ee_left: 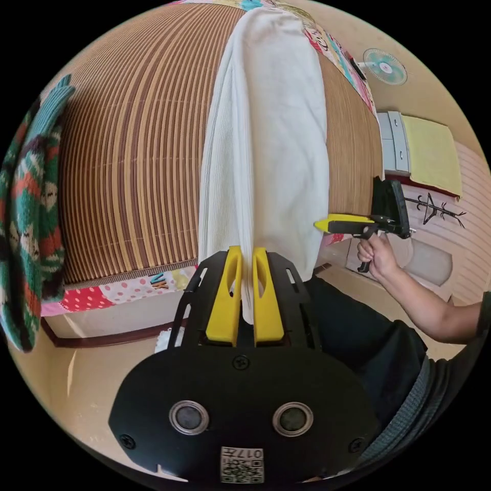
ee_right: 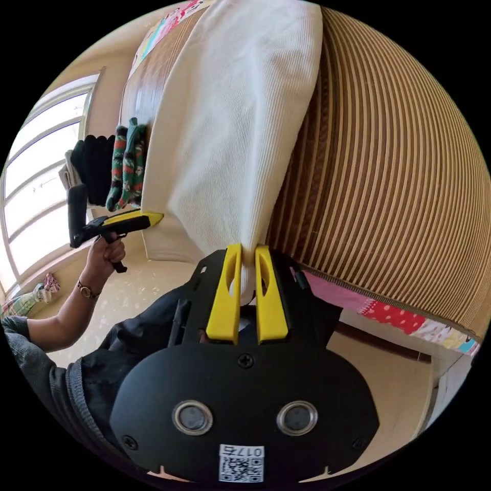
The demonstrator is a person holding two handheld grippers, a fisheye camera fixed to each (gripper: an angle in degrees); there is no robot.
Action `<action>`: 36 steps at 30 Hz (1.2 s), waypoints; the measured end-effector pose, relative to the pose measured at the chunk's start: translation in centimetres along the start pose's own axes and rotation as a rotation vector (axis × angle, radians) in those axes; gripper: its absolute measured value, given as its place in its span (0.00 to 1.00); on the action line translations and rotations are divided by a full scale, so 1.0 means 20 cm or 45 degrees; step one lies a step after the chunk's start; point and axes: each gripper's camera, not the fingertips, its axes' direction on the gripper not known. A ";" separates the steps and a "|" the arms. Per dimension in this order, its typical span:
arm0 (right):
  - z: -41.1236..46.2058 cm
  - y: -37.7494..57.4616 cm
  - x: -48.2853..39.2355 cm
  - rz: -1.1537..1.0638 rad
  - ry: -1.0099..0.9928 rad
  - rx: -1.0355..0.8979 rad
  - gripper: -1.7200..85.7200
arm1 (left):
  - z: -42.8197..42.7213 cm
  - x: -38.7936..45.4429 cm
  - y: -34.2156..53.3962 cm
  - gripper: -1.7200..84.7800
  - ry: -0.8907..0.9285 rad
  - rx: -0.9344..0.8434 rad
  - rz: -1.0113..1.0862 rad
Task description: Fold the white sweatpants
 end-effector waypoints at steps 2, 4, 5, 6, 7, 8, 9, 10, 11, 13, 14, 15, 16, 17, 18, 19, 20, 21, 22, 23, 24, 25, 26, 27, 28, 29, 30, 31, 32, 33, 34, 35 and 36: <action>-0.08 0.10 -0.10 -0.012 -0.047 0.137 0.07 | -0.05 0.02 -0.01 0.05 -0.011 -0.041 0.048; -0.15 0.16 -0.16 0.017 -0.074 0.237 0.06 | -0.14 0.01 -0.01 0.05 0.052 -0.043 0.113; -0.14 0.17 -0.17 0.044 -0.063 0.253 0.06 | -0.16 0.01 0.00 0.05 0.064 -0.025 0.117; -0.10 0.15 -0.16 0.071 -0.019 0.225 0.07 | -0.19 -0.02 0.01 0.06 0.071 0.010 0.110; -0.08 0.14 -0.15 0.087 0.002 0.210 0.07 | -0.18 -0.05 0.02 0.06 0.073 0.016 0.093; -0.03 0.12 -0.13 0.139 0.041 0.175 0.07 | -0.16 -0.07 0.01 0.06 0.086 0.002 0.081; -0.02 0.09 -0.10 0.196 0.075 0.160 0.08 | -0.10 -0.12 -0.01 0.07 0.103 -0.053 0.018; -0.03 0.08 -0.10 0.213 0.086 0.173 0.09 | -0.05 -0.16 -0.04 0.08 0.082 -0.119 -0.063; -0.07 0.07 -0.10 0.228 0.081 0.236 0.11 | -0.04 -0.17 -0.05 0.09 0.061 -0.135 -0.092; -0.15 0.04 -0.10 0.211 0.041 0.333 0.14 | -0.08 -0.19 -0.07 0.12 0.032 -0.049 -0.115; -0.17 -0.01 -0.09 0.197 0.021 0.348 0.14 | -0.09 -0.19 -0.08 0.12 0.042 -0.020 -0.109; -0.16 -0.07 -0.08 0.191 0.015 0.309 0.14 | -0.10 -0.18 -0.12 0.13 0.082 0.019 -0.085; -0.15 -0.10 -0.07 0.189 0.013 0.273 0.14 | -0.08 -0.17 -0.17 0.14 0.138 0.038 -0.035; -0.10 -0.16 -0.06 0.173 0.004 0.193 0.12 | -0.06 -0.16 -0.20 0.14 0.162 0.032 -0.011; -0.07 -0.19 -0.07 0.146 0.007 0.136 0.11 | 0.00 -0.14 -0.26 0.14 0.167 -0.023 0.022; -0.07 -0.19 -0.08 0.133 0.005 0.132 0.10 | 0.05 -0.12 -0.30 0.11 0.121 -0.075 0.049; -0.09 -0.17 -0.09 0.130 0.000 0.141 0.09 | 0.06 -0.11 -0.31 0.09 0.092 -0.083 0.060; -0.11 -0.13 -0.10 0.140 -0.008 0.159 0.08 | 0.06 -0.09 -0.30 0.08 0.080 -0.064 0.069; -0.12 -0.10 -0.10 0.150 -0.009 0.163 0.08 | 0.07 -0.05 -0.26 0.08 0.090 -0.076 0.076; -0.10 -0.04 -0.10 0.169 -0.010 0.138 0.08 | 0.08 -0.03 -0.23 0.07 0.076 -0.085 0.097; -0.05 0.04 -0.11 0.179 -0.018 0.086 0.08 | 0.10 0.04 -0.17 0.07 0.027 -0.115 0.171; -0.01 0.07 -0.11 0.187 -0.028 0.050 0.08 | 0.15 0.10 -0.10 0.08 -0.039 -0.189 0.217; 0.03 0.13 -0.11 0.197 -0.058 -0.024 0.09 | 0.18 0.11 -0.07 0.08 -0.058 -0.236 0.211; 0.03 0.19 -0.12 0.202 -0.069 -0.063 0.10 | 0.24 0.11 -0.02 0.08 -0.069 -0.339 0.157; 0.01 0.21 -0.12 0.206 -0.067 -0.050 0.10 | 0.26 0.09 0.02 0.08 -0.062 -0.399 0.086; -0.07 0.25 -0.12 0.215 -0.069 0.021 0.11 | 0.25 0.08 0.03 0.09 -0.049 -0.388 0.055; -0.18 0.27 -0.10 0.217 -0.115 0.109 0.12 | 0.17 0.04 0.05 0.09 0.003 -0.286 0.001; -0.23 0.27 -0.07 0.218 -0.151 0.150 0.13 | 0.08 0.01 0.04 0.10 0.084 -0.154 -0.033; -0.33 0.26 -0.01 0.223 -0.241 0.229 0.14 | 0.03 -0.01 0.02 0.10 0.123 -0.097 -0.043; -0.42 0.22 0.06 0.218 -0.334 0.295 0.15 | -0.04 -0.05 -0.04 0.11 0.197 0.005 -0.052; -0.46 0.19 0.10 0.213 -0.374 0.324 0.16 | -0.09 -0.09 -0.13 0.12 0.262 0.076 -0.047; -0.53 0.12 0.17 0.207 -0.433 0.371 0.17 | -0.11 -0.10 -0.18 0.13 0.291 0.102 -0.044; -0.58 0.05 0.24 0.205 -0.488 0.394 0.17 | -0.13 -0.13 -0.30 0.15 0.335 0.144 -0.033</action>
